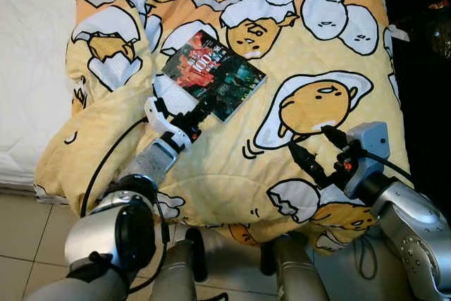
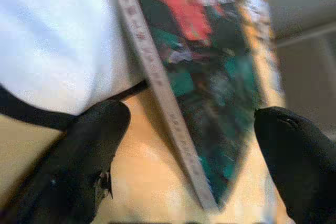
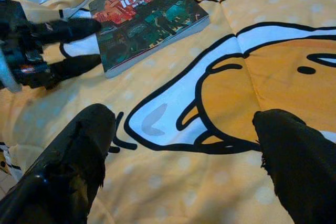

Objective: Clean up the room

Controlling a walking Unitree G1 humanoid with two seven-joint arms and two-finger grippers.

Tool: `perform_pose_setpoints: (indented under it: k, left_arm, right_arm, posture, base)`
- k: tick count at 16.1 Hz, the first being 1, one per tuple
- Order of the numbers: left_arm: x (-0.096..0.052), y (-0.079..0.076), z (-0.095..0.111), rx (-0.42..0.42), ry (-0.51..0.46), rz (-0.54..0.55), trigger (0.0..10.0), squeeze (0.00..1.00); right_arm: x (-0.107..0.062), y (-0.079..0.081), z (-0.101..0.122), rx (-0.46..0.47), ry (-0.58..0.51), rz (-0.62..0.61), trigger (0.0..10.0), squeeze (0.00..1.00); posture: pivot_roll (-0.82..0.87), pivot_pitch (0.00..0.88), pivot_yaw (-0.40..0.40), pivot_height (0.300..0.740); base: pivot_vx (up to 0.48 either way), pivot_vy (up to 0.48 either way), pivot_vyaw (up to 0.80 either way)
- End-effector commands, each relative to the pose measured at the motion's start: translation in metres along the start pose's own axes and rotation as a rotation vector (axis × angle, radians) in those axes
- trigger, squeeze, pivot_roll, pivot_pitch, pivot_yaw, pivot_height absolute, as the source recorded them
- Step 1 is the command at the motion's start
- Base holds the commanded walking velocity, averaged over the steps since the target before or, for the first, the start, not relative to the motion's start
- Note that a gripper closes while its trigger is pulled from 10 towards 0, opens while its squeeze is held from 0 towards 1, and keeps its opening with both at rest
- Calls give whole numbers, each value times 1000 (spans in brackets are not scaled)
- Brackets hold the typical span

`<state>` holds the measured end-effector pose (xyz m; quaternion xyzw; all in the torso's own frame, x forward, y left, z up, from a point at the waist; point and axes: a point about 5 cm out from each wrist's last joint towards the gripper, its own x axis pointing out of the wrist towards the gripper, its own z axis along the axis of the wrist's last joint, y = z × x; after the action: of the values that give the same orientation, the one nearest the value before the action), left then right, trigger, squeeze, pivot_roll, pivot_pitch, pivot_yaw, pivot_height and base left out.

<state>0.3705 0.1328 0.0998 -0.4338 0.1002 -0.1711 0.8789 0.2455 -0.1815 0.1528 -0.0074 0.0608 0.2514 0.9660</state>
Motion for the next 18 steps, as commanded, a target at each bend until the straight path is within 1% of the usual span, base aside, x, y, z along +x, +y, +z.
perform_pose_setpoints:
  k: [1, 2, 3, 7, 8, 9, 10, 11, 13, 14, 18]
  left_arm:
    - [-11, 20, -10, -6, 7, 168, 10000, 0]
    - [-10, 20, -9, -18, -4, 177, 10000, 0]
    - [-6, 17, -7, -44, -38, 197, 10000, 0]
    - [8, -3, 6, -125, -132, 134, 10000, 0]
    - [9, -5, 7, -130, -138, 133, 6000, 0]
    - [9, -6, 6, -124, -135, 136, 2902, 0]
    - [9, -6, 6, -122, -135, 137, 2000, 0]
    - [9, -5, 6, -134, -142, 126, 0, 0]
    - [9, -7, 3, -149, -129, 82, 0, 0]
    - [9, -9, -1, -131, -99, 50, 0, 0]
    - [8, -7, -1, -130, -96, 52, 0, 0]
  right_arm:
    - [-1, 5, -2, 17, 10, 15, 10000, 0]
    - [-1, 5, -2, 18, 10, 17, 10000, 0]
    - [-1, 8, -1, 20, 10, 23, 10000, 0]
    - [-7, 12, -1, 26, 12, 23, 10000, 0]
    - [-9, 12, -1, 28, 14, 19, 10000, 0]
    - [-10, 13, -1, 29, 16, 15, 10000, 0]
    - [-11, 13, -2, 29, 17, 14, 10000, 0]
    - [-13, 15, -2, 32, 18, 14, 10000, 0]
    - [-14, 16, -2, 33, 21, 19, 10000, 0]
    - [-14, 17, -1, 33, 23, 25, 10000, 0]
    - [-13, 20, 0, 33, 22, 44, 10000, 0]
  posture:
    - [-166, 352, 57, 740]
    - [-171, 355, 56, 740]
    - [-180, 360, 57, 740]
    - [-208, 377, 71, 740]
    - [-213, 382, 75, 740]
    - [-216, 385, 78, 740]
    - [-217, 386, 78, 740]
    - [-221, 390, 81, 740]
    - [-220, 392, 82, 740]
    - [-218, 393, 80, 740]
    - [-216, 391, 76, 740]
  base:
    - [0, 0, 0]
    - [0, 0, 0]
    - [0, 0, 0]
    - [0, 0, 0]
    - [0, 0, 0]
    - [0, 0, 0]
    - [0, 0, 0]
    - [0, 0, 0]
    - [0, 0, 0]
    - [0, 0, 0]
    - [0, 0, 0]
